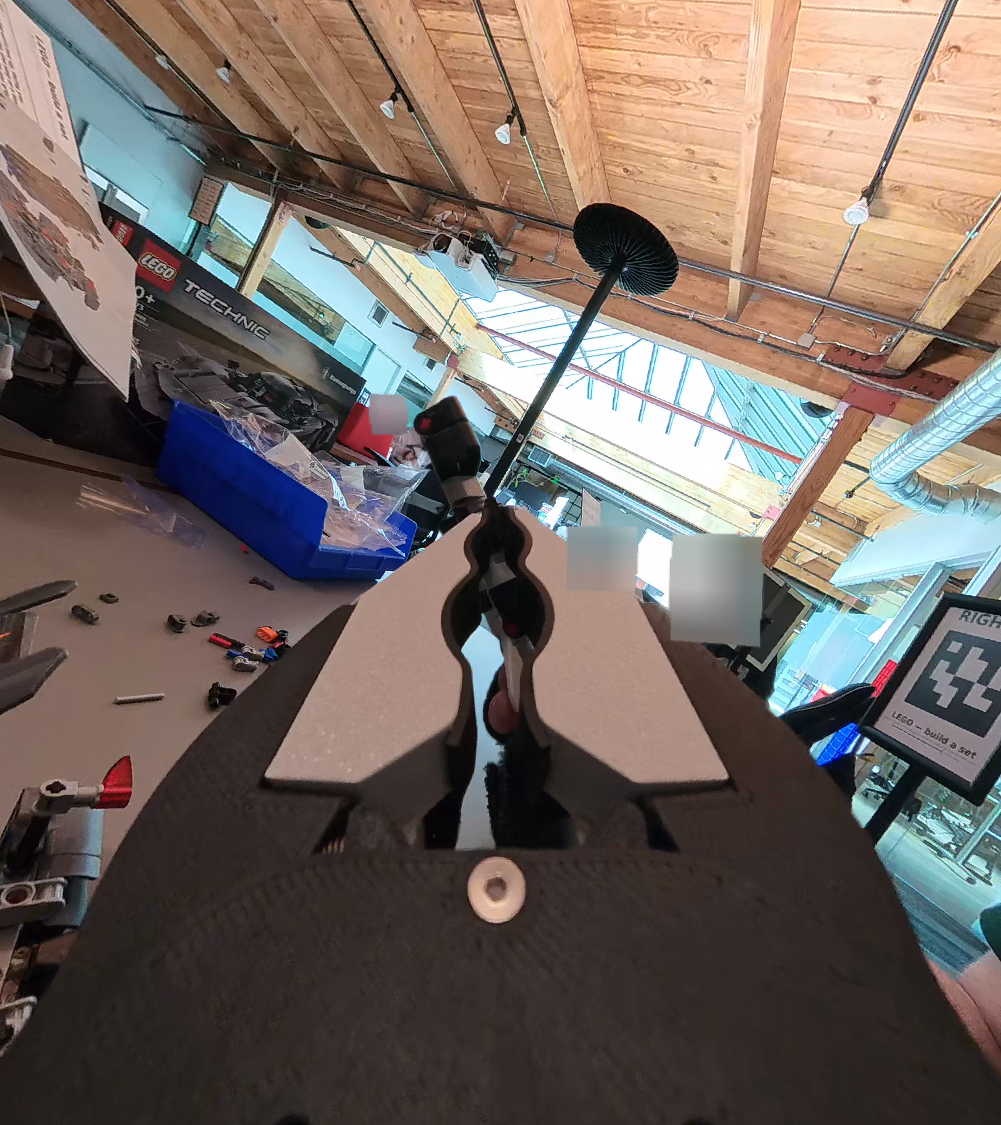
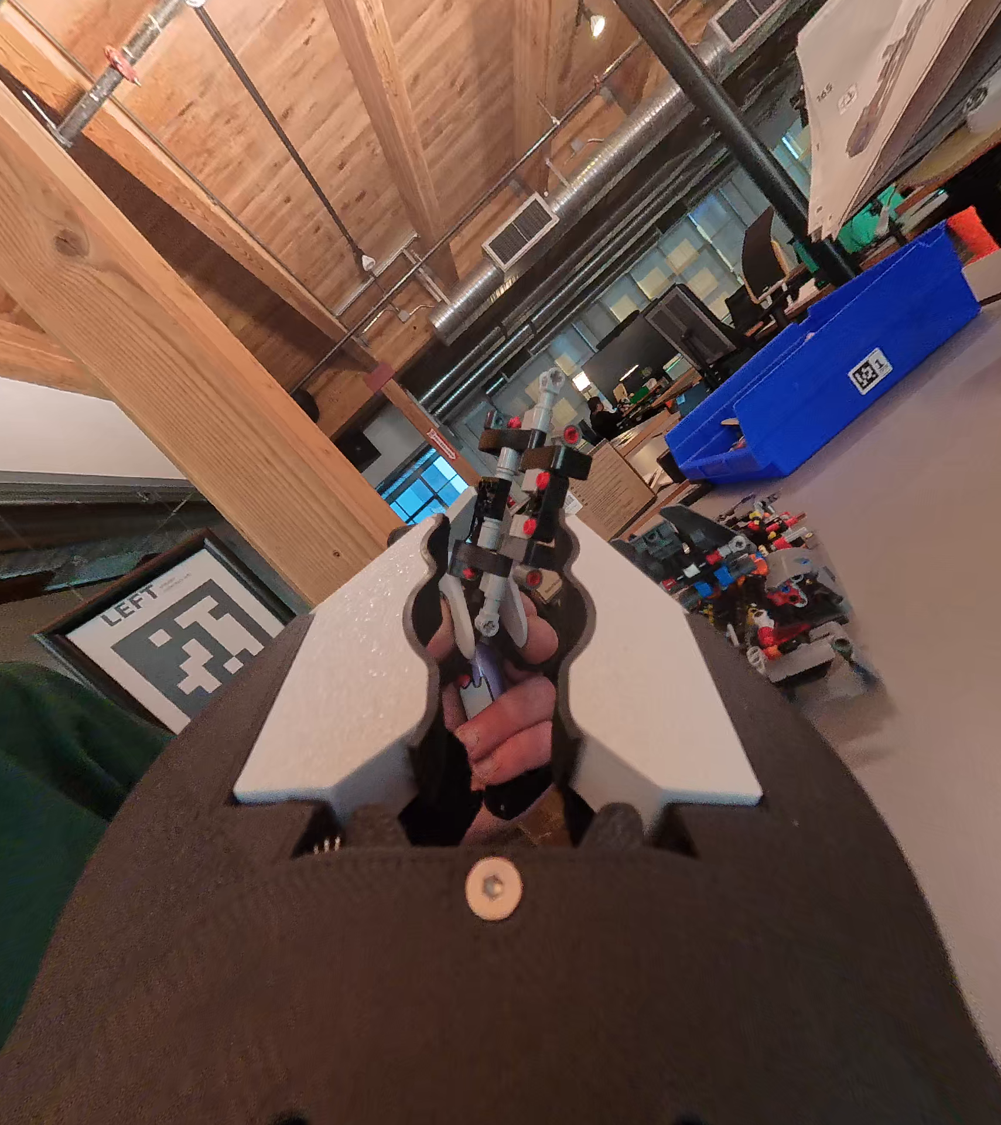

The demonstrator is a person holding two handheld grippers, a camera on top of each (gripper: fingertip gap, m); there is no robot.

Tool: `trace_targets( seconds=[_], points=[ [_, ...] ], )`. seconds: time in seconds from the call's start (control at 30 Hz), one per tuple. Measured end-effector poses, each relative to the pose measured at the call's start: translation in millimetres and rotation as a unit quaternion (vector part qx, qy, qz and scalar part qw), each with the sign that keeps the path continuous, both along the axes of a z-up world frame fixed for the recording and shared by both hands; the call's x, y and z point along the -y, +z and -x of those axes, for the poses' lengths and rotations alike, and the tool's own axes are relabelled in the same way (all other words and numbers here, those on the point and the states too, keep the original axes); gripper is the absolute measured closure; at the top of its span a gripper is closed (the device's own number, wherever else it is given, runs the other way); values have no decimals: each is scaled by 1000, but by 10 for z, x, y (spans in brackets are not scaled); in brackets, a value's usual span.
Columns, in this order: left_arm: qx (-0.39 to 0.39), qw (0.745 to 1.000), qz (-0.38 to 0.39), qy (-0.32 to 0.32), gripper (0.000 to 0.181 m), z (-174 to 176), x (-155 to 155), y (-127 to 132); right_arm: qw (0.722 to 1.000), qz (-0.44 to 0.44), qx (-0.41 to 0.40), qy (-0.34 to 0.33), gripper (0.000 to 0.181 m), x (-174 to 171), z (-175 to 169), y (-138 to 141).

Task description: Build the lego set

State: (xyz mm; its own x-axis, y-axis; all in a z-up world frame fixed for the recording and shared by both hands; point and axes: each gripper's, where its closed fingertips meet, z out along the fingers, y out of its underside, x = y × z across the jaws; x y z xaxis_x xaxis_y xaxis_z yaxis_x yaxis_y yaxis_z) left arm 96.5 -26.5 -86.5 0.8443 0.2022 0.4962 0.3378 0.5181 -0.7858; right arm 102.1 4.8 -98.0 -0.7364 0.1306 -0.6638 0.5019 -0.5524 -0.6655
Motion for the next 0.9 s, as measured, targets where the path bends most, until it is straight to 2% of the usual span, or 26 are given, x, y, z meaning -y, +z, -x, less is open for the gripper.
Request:
trace_targets(
  seconds=[0.2, 0.33, 0.6, 0.9],
  points=[
    [-5, 1000, 2, -1, 180, 3, -35, 11, 999, 22, 13, 22, 135, 43, -49, -46],
    [-10, 1000, 3, -1, 181, -1, -44, 34, 999, 33, 7, 12, 135, 2, -51, -6],
    [-10, 1000, 4, -9, 181, -18, -96, 31, 997, 63, 20, 48, 128, 61, -39, -26],
    [-8, 1000, 6, -2, 181, 35, -31, 23, 997, 63, 15, 48, 138, 78, 9, 1]
  ],
)
